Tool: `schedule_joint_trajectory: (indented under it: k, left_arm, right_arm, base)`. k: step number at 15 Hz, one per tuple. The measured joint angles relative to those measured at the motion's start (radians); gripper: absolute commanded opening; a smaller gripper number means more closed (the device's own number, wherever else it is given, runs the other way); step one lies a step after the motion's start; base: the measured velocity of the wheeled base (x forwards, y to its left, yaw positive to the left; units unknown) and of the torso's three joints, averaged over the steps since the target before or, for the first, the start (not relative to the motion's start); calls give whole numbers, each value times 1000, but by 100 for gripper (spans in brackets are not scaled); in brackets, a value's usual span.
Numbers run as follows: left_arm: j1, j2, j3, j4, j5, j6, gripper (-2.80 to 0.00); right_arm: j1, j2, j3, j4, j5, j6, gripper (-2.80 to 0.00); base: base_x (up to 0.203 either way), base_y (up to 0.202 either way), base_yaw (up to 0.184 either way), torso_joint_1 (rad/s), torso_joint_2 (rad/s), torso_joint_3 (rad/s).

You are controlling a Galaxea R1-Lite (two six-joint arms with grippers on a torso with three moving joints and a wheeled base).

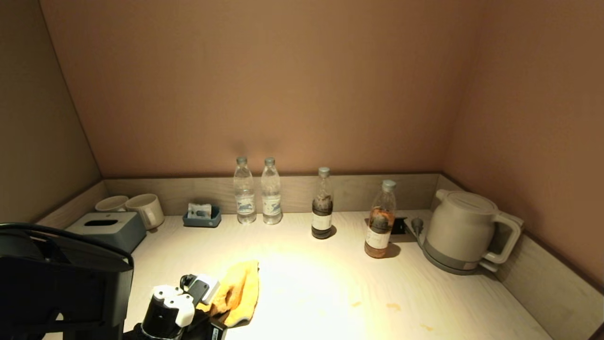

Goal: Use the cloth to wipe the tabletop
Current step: Sweep the stains on the table

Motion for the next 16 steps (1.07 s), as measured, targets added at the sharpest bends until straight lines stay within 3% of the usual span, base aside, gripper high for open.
schedule_joint_trajectory:
  k: [4,8,10,16]
  left_arm:
    - [-104,-50,27,26,45,-6,-280]
    - [-138,-80,26,29,65,-20,-280]
    - [-133,-81,1,36,70,-20,-280]
    - [-5,-68,-138,140,74,-15,-280]
  right_arm:
    - [0,0,0,0,0,0,-280]
    - [1,0,0,1,0,0,-280]
    - [1,0,0,0,0,0,-280]
    - [1,0,0,0,0,0,-280]
  base:
    - [0,0,0,0,0,0]
    - [0,0,0,0,0,0]
    - [0,0,0,0,0,0]
    - [0,0,0,0,0,0]
